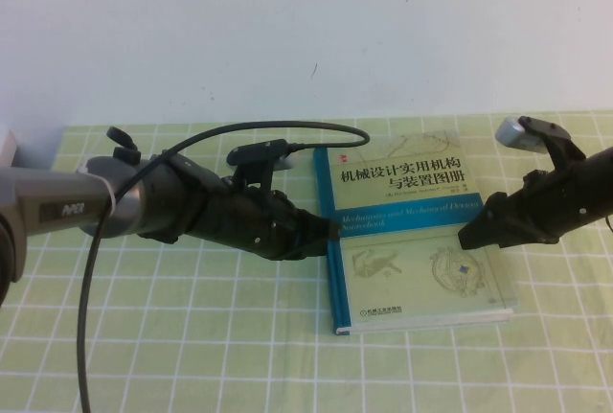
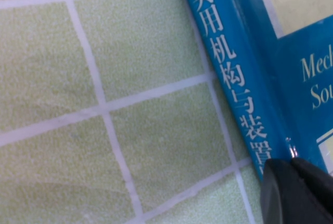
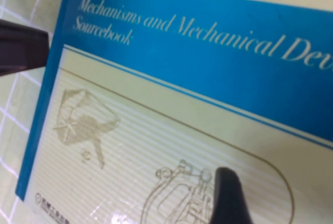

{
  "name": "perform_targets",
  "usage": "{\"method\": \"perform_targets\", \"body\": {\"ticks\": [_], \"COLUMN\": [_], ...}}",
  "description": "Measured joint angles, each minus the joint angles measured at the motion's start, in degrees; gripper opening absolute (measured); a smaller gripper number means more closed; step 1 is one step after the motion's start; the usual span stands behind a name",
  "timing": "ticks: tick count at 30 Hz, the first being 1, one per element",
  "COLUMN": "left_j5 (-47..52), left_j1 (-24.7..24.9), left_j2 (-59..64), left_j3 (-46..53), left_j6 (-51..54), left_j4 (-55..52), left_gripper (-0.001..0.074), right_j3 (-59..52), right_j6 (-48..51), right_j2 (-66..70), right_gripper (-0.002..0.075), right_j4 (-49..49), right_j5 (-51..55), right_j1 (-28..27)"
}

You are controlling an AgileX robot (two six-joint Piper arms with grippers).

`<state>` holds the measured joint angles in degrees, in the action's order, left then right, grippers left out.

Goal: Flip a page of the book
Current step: Open the closed book

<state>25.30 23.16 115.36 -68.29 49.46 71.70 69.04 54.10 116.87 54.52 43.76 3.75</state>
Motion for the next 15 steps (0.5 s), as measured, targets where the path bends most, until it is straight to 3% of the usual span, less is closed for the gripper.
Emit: {"method": "perform_targets", "body": {"ticks": [8, 15], "left_j5": [-0.1, -0.2], "left_j1": [0.0, 0.0], "left_j2": [0.0, 0.0], "left_j3": [0.0, 0.0], "left_j6": [0.4, 0.4], "left_j4": [0.0, 0.0], "left_gripper": [-0.0004, -0.0004], "right_j3": [0.0, 0.0], "right_j6": [1.9, 4.9], "right_j2": [0.2, 0.6], "right_gripper": [0.0419, 0.0419], "right_j4": [2.0, 10.7], "right_j5": [1.8, 8.9], "right_j1": [-0.5, -0.2]}}
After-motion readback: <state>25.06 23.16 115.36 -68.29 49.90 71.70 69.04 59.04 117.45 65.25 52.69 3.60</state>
